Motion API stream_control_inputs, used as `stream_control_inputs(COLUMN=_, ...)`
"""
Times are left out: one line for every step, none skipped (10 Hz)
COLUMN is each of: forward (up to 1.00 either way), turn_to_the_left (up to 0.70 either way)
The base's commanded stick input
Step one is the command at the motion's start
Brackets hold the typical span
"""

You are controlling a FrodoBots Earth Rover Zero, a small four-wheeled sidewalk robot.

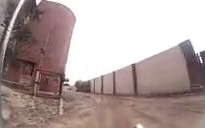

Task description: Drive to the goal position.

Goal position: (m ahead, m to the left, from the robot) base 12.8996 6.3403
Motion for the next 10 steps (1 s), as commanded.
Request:
stream_control_inputs(forward=0.84, turn_to_the_left=0.03)
stream_control_inputs(forward=0.84, turn_to_the_left=0.03)
stream_control_inputs(forward=0.84, turn_to_the_left=0.03)
stream_control_inputs(forward=0.84, turn_to_the_left=0.03)
stream_control_inputs(forward=0.84, turn_to_the_left=0.03)
stream_control_inputs(forward=0.84, turn_to_the_left=0.03)
stream_control_inputs(forward=0.84, turn_to_the_left=0.03)
stream_control_inputs(forward=0.84, turn_to_the_left=0.03)
stream_control_inputs(forward=0.84, turn_to_the_left=0.03)
stream_control_inputs(forward=0.84, turn_to_the_left=0.03)
